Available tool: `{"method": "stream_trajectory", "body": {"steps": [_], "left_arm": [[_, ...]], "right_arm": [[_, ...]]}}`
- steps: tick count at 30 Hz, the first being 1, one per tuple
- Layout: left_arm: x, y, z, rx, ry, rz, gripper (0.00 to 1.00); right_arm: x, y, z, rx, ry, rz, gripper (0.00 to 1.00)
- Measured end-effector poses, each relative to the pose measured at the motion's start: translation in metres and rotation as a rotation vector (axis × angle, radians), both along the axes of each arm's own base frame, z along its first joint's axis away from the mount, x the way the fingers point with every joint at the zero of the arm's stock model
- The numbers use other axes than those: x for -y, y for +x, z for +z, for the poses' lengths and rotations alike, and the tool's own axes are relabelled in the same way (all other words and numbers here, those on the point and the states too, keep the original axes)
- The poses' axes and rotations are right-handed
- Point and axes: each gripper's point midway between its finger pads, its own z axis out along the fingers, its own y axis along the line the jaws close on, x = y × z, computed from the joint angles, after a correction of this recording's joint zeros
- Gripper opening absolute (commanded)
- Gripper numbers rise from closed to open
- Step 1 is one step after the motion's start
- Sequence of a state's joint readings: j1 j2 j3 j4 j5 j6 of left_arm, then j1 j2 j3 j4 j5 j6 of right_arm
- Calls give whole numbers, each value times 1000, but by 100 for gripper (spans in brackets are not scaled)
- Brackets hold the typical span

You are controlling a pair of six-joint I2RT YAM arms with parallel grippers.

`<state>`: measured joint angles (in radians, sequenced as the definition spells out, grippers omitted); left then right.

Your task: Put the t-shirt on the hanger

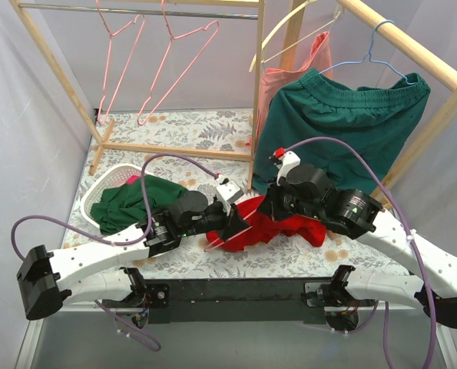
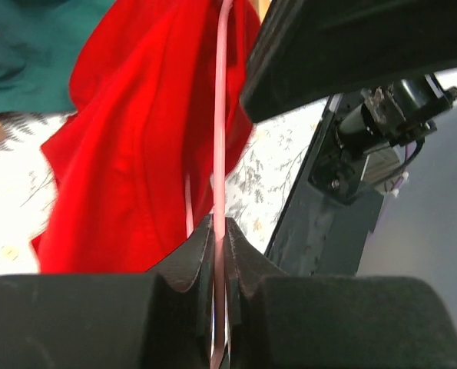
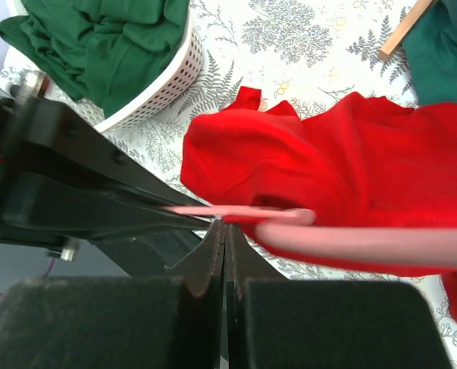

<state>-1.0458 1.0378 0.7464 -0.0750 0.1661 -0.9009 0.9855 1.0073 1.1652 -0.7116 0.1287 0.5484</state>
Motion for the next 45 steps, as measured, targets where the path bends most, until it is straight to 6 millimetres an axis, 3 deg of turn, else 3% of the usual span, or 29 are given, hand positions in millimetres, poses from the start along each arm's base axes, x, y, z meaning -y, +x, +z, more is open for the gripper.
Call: {"method": "stream_trajectory", "body": {"steps": [2,5,6,9,12,15,22,27,32,35,38,39,42,45], "left_arm": [[10,1,-7,-9,-14,4,0],[20,2,-17,-40,-40,17,0],[21,3,-19,-53,-45,22,0],[26,2,-22,-95,-82,35,0],[26,0,-25,-134,-115,48,0],[20,-5,-32,-176,-131,62,0],[15,-12,-31,-231,-150,70,0],[26,-14,-33,-290,-103,50,0],[35,-17,-31,-331,-80,24,0],[37,-18,-28,-340,-74,16,0],[39,-19,-26,-356,-63,10,7],[40,-20,-25,-362,-62,11,12],[41,-20,-25,-388,-49,26,23],[43,-14,-24,-421,-37,75,43]], "right_arm": [[1,0,-3,3,-5,-9,1],[13,0,-20,5,-25,-48,18],[18,-1,-29,4,-37,-61,31],[36,-8,-53,-5,-68,-86,50],[45,-12,-62,0,-66,-97,57],[52,-12,-58,24,-37,-114,61],[64,-7,-18,157,93,-155,69],[52,10,-5,240,101,-157,72],[39,35,-18,270,15,-188,69],[39,42,-20,288,0,-212,58],[43,48,-17,316,17,-242,24],[45,49,-17,322,19,-250,2],[51,52,-22,334,12,-278,1],[56,50,-30,334,6,-283,1]]}}
